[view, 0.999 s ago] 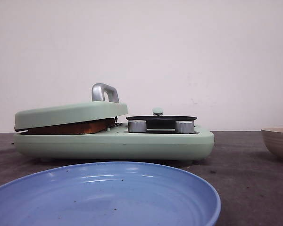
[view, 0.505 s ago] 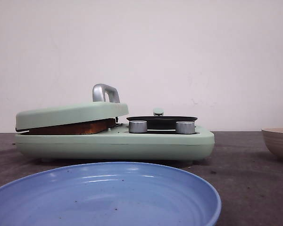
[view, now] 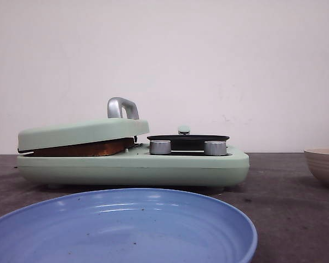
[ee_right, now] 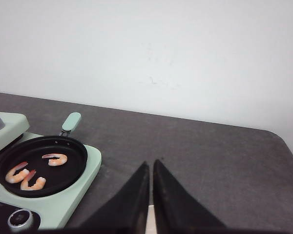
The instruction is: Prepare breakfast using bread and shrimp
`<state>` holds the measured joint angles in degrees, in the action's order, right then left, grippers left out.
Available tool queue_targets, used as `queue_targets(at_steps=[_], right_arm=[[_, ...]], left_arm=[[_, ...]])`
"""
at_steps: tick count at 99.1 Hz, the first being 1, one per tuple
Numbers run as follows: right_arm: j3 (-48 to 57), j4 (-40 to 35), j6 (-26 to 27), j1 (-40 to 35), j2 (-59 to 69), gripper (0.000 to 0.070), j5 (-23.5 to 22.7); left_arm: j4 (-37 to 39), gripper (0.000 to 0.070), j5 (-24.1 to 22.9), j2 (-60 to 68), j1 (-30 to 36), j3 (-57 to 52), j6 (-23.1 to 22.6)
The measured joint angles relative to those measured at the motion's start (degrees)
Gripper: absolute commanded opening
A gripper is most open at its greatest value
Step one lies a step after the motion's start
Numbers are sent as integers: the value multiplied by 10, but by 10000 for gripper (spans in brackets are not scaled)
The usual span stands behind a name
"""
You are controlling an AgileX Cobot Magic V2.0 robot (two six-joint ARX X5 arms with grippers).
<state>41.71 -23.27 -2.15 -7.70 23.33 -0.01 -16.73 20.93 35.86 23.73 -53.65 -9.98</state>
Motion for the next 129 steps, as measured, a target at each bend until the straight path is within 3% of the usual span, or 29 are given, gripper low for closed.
queue_targets(at_steps=[27, 59, 77, 129], right_arm=[[0, 0, 0, 0, 0, 0, 0], [0, 0, 0, 0, 0, 0, 0], [0, 0, 0, 0, 0, 0, 0], [0, 0, 0, 0, 0, 0, 0]], left_arm=[[38, 1, 0, -167, -99, 229, 82], [182, 1, 14, -306, -194, 412, 165], [185, 1, 12, -346, -212, 455, 168], [177, 0, -61, -356, -275, 518, 169]])
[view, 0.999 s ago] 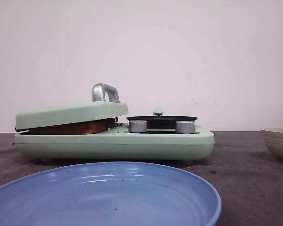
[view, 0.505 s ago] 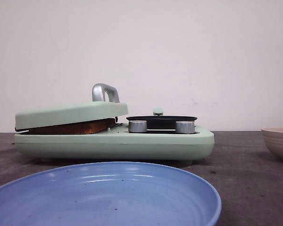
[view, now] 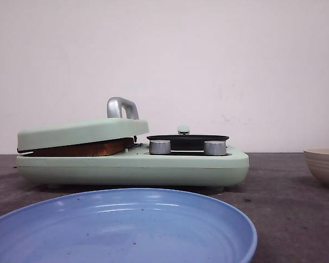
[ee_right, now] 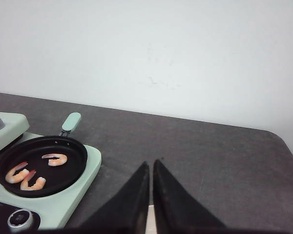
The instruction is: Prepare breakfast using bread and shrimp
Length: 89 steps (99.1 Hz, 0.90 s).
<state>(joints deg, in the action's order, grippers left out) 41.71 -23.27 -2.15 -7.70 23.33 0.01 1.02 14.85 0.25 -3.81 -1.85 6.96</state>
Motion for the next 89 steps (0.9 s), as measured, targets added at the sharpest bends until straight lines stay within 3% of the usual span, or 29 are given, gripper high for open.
queue_targets(at_steps=[29, 42, 89], right_arm=[[0, 0, 0, 0, 0, 0, 0], [0, 0, 0, 0, 0, 0, 0], [0, 0, 0, 0, 0, 0, 0]], left_arm=[[-59, 0, -70, 0, -3, 0, -43], [-112, 1, -71, 0, -3, 0, -49], [-112, 1, -72, 0, -3, 0, -44]])
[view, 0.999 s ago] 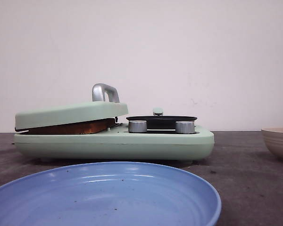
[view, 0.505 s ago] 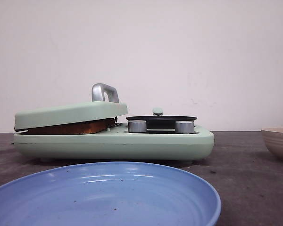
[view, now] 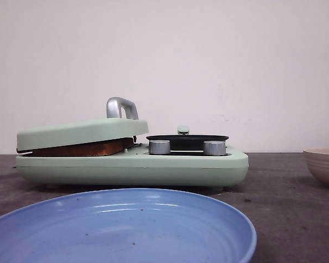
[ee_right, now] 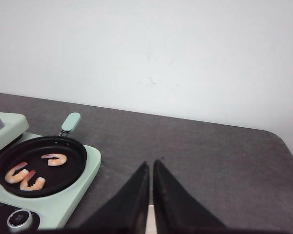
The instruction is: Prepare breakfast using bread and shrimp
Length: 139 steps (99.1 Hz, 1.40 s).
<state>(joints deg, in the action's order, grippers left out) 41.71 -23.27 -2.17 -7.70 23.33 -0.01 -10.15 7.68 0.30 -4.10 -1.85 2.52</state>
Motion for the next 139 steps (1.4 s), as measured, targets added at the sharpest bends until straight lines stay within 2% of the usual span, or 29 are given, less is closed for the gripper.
queue_targets(at_steps=[80, 93, 103, 123, 139], right_arm=[[0, 0, 0, 0, -2, 0, 0], [-3, -1, -5, 5, -11, 0, 29], [-29, 18, -9, 15, -22, 0, 47], [-116, 53, -10, 18, -57, 0, 41], [-125, 73, -10, 18, -71, 0, 30]], left_arm=[[0, 0, 0, 0, 0, 0, 0], [0, 0, 0, 0, 0, 0, 0], [0, 0, 0, 0, 0, 0, 0], [0, 0, 0, 0, 0, 0, 0], [0, 0, 0, 0, 0, 0, 0]])
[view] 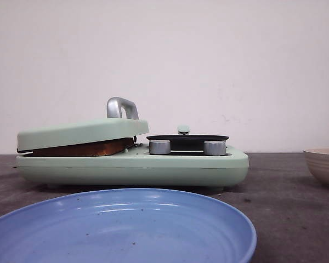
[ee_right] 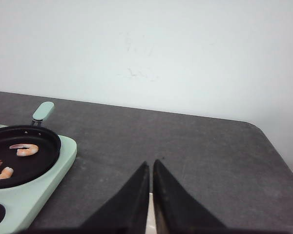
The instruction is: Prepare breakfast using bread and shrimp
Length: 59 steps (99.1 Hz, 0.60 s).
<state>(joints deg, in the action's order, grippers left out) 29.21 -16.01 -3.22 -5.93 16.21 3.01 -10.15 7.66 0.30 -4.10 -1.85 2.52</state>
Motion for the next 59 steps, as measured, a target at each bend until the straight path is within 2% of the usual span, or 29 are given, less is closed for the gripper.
queue_targets(at_steps=[10, 21, 59], right_arm=[[-2, 1, 0, 1, 0, 0, 2], [-31, 7, 0, 14, -5, 0, 25], [-267, 66, 0, 30, -146, 0, 30]], left_arm=[[0, 0, 0, 0, 0, 0, 0], [0, 0, 0, 0, 0, 0, 0], [0, 0, 0, 0, 0, 0, 0]])
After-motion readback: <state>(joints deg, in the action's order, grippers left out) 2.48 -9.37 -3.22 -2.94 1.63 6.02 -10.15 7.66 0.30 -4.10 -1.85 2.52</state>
